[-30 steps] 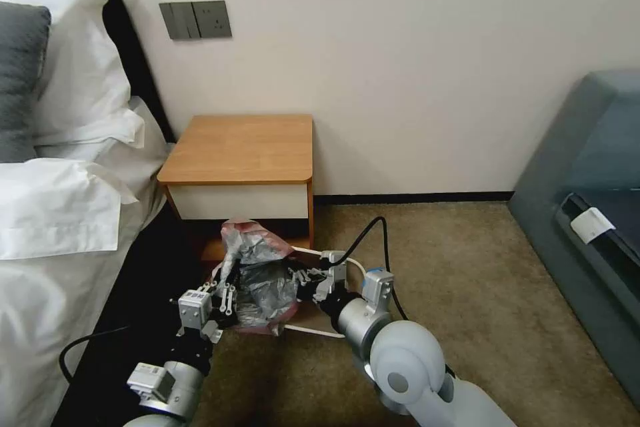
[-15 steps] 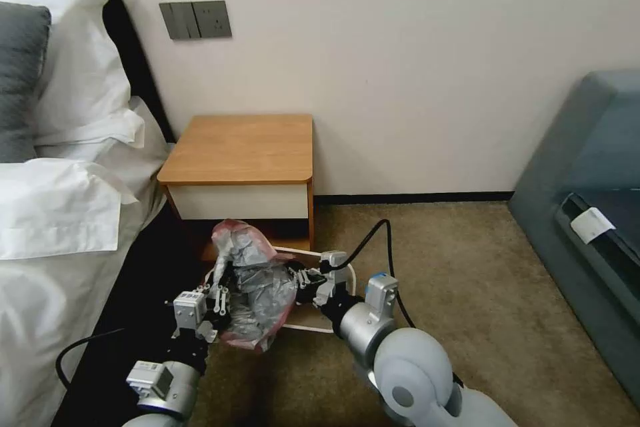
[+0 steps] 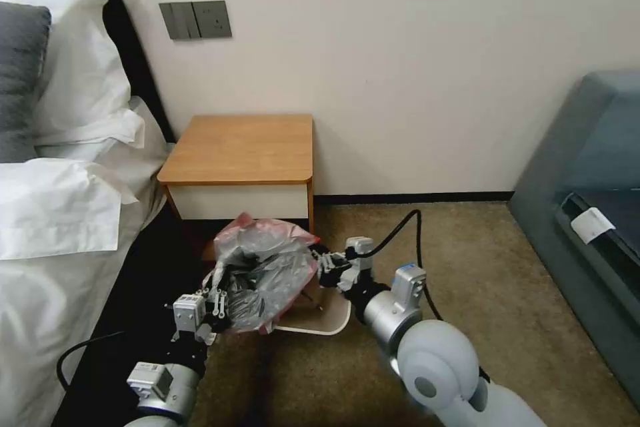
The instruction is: Pick up the garbage bag from the table and place it over the trash can.
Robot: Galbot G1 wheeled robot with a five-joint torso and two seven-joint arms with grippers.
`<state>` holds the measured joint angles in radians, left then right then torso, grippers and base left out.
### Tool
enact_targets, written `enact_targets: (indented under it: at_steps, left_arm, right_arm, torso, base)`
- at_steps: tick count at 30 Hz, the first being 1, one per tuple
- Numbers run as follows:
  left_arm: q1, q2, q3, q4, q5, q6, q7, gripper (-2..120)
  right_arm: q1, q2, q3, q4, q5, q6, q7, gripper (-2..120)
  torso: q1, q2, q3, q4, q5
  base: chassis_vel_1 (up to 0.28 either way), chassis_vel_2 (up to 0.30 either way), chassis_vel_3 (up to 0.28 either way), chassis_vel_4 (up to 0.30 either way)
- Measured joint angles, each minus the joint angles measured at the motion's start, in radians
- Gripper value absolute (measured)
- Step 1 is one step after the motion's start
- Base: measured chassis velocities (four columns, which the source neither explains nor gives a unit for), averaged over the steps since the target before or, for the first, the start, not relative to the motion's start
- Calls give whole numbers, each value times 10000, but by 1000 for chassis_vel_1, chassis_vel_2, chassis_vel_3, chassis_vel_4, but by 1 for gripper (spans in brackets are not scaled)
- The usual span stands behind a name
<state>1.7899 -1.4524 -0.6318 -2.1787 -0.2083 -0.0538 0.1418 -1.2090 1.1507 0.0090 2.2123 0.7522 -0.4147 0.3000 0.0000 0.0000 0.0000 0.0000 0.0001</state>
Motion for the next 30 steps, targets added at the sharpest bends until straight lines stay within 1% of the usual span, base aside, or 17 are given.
enact_targets:
  at_steps: [5, 7, 14, 22, 24, 28, 30]
  left_arm:
    - [4, 3, -21, 0, -102, -50, 22, 9]
    - [-8, 19, -84, -9, -224, -72, 30, 9]
    - [-58, 19, -121, -86, -630, -75, 101, 9]
    - [-132, 18, -228, -290, -1249, 56, 97, 9]
    - [-177, 15, -348, -350, -1545, 155, 48, 9]
    - [-208, 0, -407, -369, -1673, 217, -6, 9]
    - [-288, -95, -433, -374, -1843, 357, -135, 9]
  right_arm:
    - [-145, -264, 344, 15, 21, 42, -37, 0]
    - [-361, -558, 615, 95, 27, 81, -110, 0]
    - [-773, -1065, 1061, 267, -8, 124, -232, 0]
    - [-1076, -1410, 1352, 357, -118, 134, -326, 0]
    - [-1220, -1556, 1442, 450, -155, 133, -397, 0]
    - [-1316, -1652, 1462, 551, -169, 131, -414, 0]
    - [-1456, -1735, 1411, 690, -250, 122, -422, 0]
  torso:
    - [0, 0, 0, 0, 0]
    - [0, 0, 0, 0, 0]
    - [0, 0, 0, 0, 0]
    - [0, 0, 0, 0, -1]
    - [0, 0, 0, 0, 0]
    - [1, 0, 0, 1, -1]
    - [0, 0, 0, 0, -1]
  base:
    - [0, 0, 0, 0]
    - [0, 0, 0, 0]
    - [0, 0, 0, 0]
    - [0, 0, 0, 0]
    - [0, 0, 0, 0]
    - [0, 0, 0, 0]
    - [0, 0, 0, 0]
